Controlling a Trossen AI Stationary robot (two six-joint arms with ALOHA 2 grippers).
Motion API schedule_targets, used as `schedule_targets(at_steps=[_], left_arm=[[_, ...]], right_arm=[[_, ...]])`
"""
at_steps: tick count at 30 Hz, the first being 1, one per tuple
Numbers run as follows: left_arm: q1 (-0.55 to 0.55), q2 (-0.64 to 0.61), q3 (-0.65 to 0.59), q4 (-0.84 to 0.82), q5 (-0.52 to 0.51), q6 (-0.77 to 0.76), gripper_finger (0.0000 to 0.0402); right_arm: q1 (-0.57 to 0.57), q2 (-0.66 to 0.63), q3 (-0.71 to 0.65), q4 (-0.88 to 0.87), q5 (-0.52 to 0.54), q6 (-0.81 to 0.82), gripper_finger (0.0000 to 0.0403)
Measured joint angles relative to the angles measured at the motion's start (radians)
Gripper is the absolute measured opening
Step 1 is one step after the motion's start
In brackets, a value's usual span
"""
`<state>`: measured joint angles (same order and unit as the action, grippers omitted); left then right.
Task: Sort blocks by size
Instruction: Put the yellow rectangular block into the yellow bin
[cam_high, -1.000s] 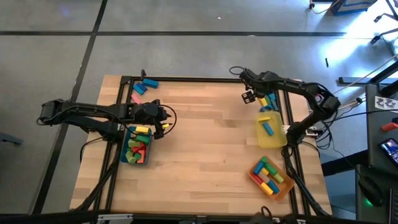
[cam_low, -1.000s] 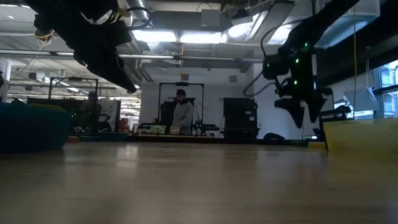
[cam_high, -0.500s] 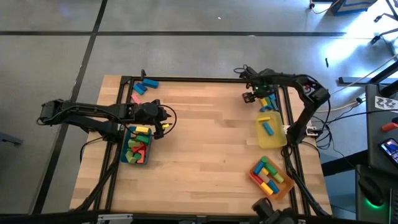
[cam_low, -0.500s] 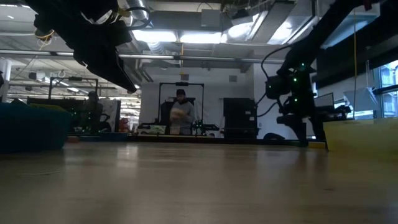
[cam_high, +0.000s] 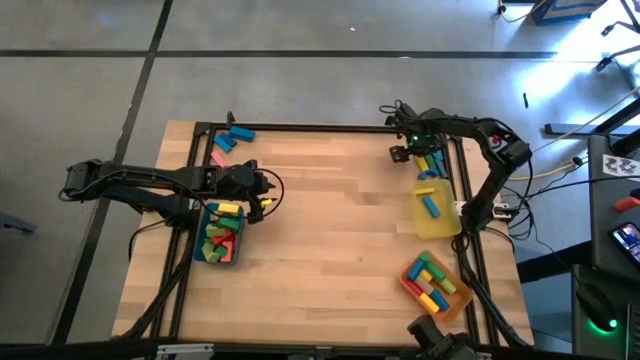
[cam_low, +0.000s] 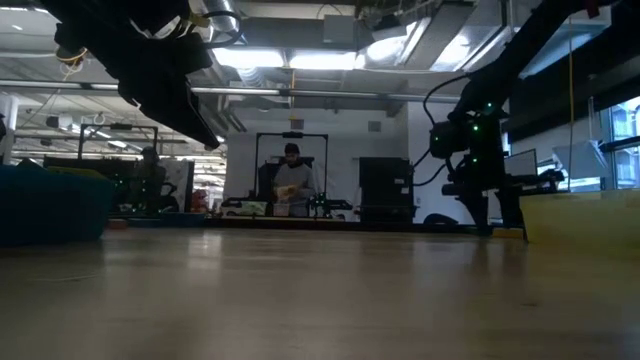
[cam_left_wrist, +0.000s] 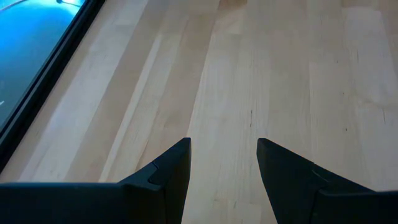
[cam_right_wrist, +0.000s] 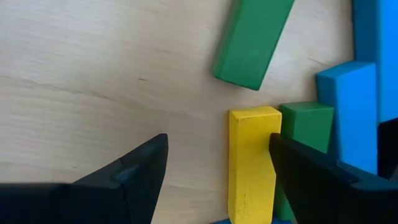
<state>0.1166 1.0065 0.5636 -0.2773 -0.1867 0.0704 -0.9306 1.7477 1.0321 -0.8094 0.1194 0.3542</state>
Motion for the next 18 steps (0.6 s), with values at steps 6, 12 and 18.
schedule_targets(at_steps=[6, 12, 18], left_arm=[[0.0, 0.0, 0.0, 0.0, 0.0, 0.0, 0.0168], [0.0, 0.0, 0.0, 0.001, 0.0, 0.0, 0.0168], [0.0, 0.0, 0.0, 0.001, 0.0, 0.0, 0.0168]], right_arm=[[0.015, -0.003, 0.002, 0.0, -0.062, -0.005, 0.028], [0.062, -0.005, 0.02, -0.004, -0.088, -0.071, 0.028], [0.095, -0.009, 0.048, -0.056, -0.07, -0.082, 0.028]])
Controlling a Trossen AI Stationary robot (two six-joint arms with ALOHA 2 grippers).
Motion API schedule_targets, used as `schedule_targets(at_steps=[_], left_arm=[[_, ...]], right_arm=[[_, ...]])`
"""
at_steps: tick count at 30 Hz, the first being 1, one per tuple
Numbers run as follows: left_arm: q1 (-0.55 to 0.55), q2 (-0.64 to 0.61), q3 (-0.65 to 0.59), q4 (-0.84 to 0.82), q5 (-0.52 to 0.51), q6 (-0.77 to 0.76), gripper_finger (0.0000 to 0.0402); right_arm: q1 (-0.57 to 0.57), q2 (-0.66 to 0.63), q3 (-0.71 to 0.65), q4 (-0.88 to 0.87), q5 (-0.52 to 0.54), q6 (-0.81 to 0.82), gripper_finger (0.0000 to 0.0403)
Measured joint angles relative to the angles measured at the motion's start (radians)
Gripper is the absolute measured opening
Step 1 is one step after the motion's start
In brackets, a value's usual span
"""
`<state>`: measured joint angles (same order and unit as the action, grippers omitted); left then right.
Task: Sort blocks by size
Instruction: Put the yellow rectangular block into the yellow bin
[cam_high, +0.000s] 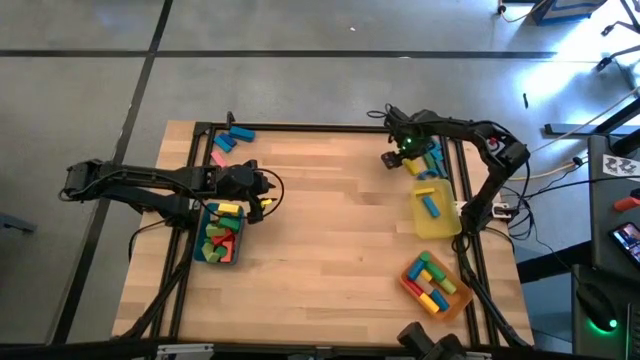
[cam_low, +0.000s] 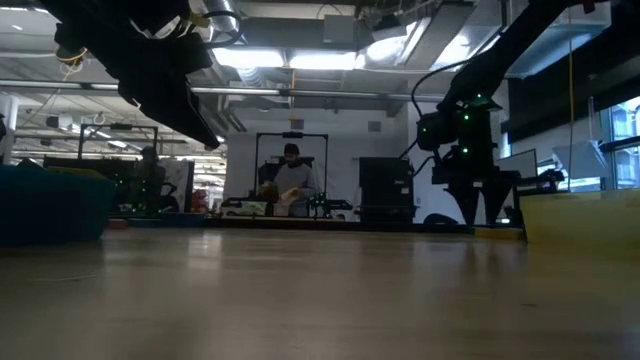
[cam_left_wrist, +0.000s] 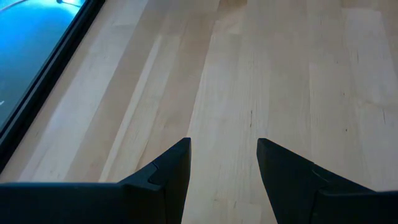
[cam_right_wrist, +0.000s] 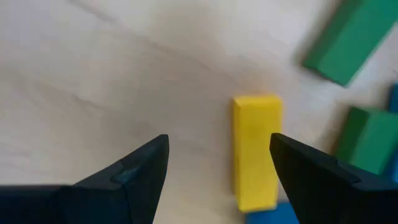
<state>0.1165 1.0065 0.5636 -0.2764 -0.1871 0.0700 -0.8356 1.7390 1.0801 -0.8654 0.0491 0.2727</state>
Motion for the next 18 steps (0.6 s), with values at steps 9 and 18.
schedule_targets(at_steps=[9, 18], left_arm=[[0.0, 0.0, 0.0, -0.001, 0.0, -0.002, 0.0169], [0.0, 0.0, 0.0, 0.004, 0.0, -0.003, 0.0169]], right_arm=[[-0.015, -0.001, -0.033, -0.02, 0.06, -0.07, 0.028], [-0.024, -0.006, -0.102, 0.036, 0.037, -0.15, 0.028]])
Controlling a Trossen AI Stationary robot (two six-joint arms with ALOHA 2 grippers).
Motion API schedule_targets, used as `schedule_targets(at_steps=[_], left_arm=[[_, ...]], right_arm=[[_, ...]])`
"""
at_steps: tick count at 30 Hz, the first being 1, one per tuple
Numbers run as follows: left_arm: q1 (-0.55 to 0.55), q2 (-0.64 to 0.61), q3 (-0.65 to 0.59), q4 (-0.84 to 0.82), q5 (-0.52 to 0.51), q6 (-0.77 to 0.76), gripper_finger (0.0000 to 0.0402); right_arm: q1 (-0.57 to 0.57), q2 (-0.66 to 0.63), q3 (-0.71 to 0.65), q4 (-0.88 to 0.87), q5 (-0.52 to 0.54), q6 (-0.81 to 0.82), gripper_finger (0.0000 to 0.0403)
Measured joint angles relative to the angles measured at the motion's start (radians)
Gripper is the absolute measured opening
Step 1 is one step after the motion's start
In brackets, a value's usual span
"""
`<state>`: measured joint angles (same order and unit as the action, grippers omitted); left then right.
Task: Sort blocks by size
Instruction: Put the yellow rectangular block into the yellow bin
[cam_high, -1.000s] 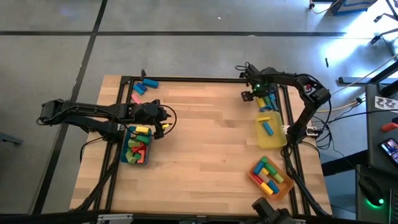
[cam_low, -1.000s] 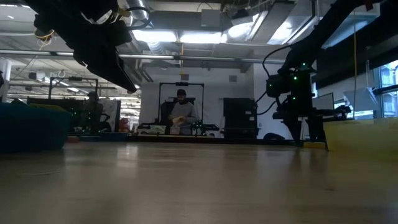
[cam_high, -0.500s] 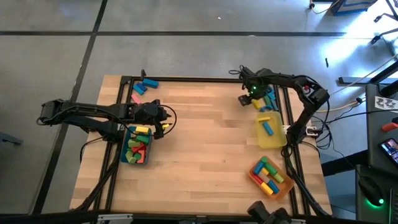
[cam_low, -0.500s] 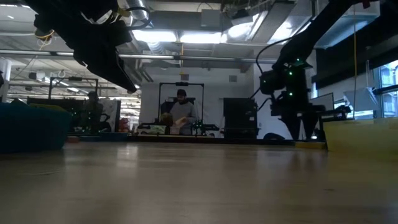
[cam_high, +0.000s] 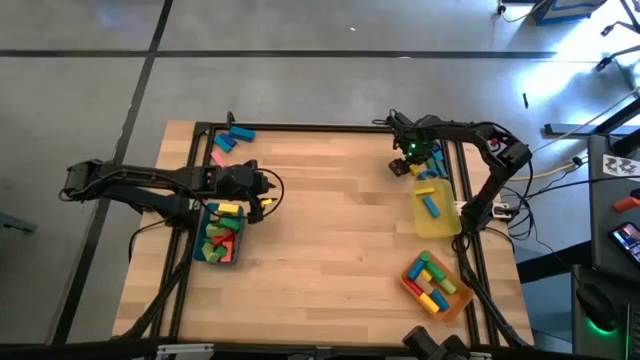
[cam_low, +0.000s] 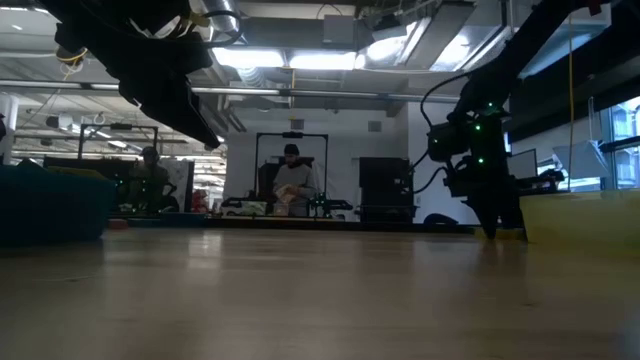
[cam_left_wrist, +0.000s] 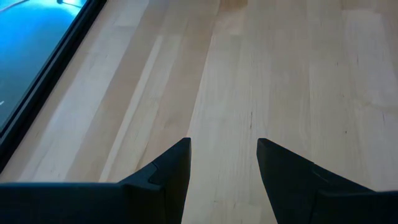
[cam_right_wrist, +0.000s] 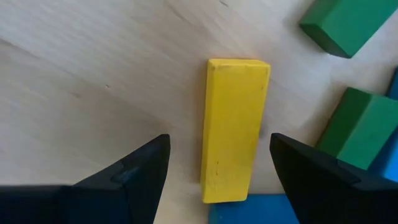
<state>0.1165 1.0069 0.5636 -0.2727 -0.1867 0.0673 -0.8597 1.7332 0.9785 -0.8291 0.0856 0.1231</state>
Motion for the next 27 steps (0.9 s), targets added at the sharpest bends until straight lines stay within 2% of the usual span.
schedule_targets(at_steps=[5, 17, 21, 27], left_arm=[[0.0, 0.0, 0.0, 0.0, 0.0, 0.0, 0.0169], [0.0, 0.0, 0.0, -0.001, 0.0, -0.001, 0.0169], [0.0, 0.0, 0.0, 0.0, 0.0, -0.001, 0.0169], [0.0, 0.0, 0.0, 0.0, 0.0, -0.001, 0.0169]], right_arm=[[0.0, -0.001, -0.004, 0.013, -0.003, -0.016, 0.0256], [0.003, 0.002, -0.004, 0.018, -0.034, -0.027, 0.0113], [0.003, 0.002, -0.004, 0.018, -0.031, -0.036, 0.0111], [0.003, 0.007, 0.014, -0.026, -0.019, -0.055, 0.0138]])
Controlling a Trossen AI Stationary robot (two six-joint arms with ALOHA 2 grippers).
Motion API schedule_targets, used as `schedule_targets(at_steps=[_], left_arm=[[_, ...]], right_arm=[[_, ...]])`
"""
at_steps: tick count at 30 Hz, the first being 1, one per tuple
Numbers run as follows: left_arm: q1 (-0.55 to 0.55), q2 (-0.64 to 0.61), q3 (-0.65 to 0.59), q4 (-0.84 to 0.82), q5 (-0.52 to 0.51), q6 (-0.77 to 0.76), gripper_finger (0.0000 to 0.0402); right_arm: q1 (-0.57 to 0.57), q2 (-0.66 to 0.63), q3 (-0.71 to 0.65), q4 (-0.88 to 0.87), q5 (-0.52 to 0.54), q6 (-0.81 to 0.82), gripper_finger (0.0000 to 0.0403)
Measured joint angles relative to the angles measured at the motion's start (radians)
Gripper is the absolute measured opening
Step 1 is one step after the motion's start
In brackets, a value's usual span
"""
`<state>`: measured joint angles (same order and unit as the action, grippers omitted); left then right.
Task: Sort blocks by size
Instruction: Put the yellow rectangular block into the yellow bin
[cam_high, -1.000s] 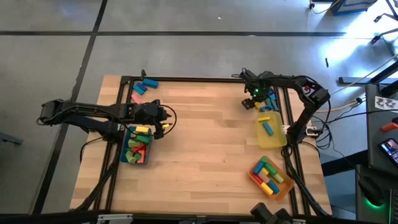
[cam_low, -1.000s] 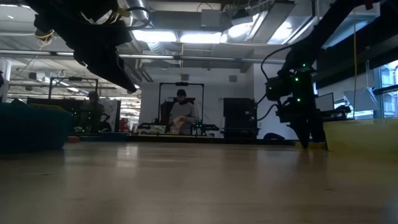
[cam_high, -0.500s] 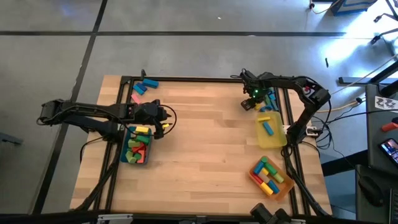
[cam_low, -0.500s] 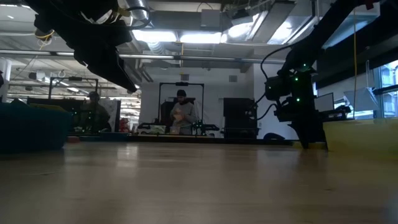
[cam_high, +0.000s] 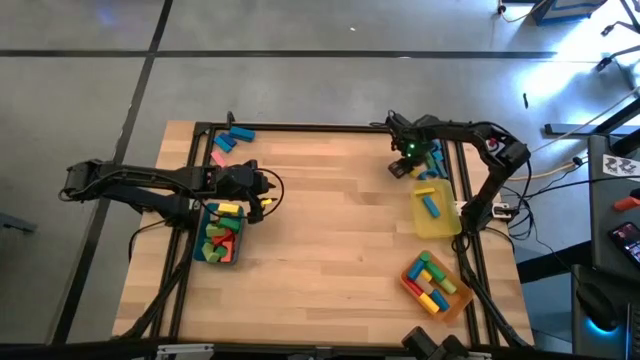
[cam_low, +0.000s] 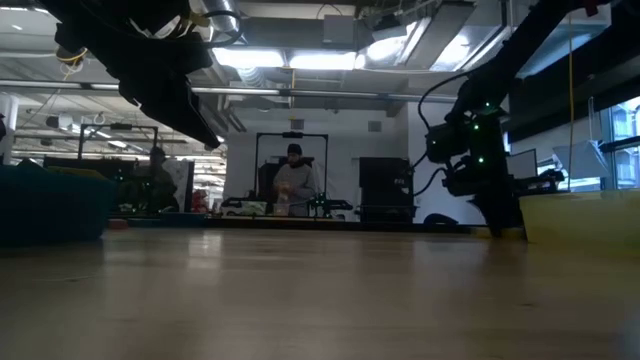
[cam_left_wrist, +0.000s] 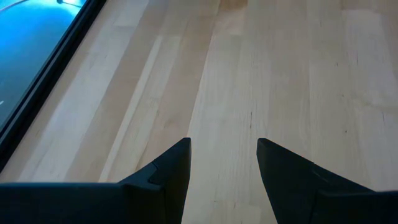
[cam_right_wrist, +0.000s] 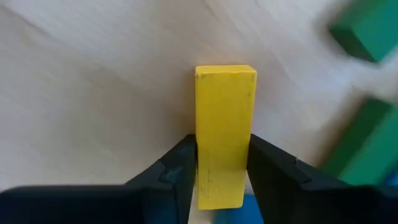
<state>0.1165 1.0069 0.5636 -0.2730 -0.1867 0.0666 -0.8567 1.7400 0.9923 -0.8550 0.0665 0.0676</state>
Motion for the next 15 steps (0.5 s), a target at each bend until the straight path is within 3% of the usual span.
schedule_targets(at_steps=[7, 15], left_arm=[[0.0, 0.0, 0.0, 0.0, 0.0, 0.0, 0.0169], [0.0, 0.0, 0.0, 0.0, 0.0, 0.0, 0.0169]], right_arm=[[-0.001, -0.046, 0.038, -0.074, 0.002, -0.006, 0.0111], [-0.001, -0.179, 0.071, -0.171, -0.045, 0.008, 0.0134]])
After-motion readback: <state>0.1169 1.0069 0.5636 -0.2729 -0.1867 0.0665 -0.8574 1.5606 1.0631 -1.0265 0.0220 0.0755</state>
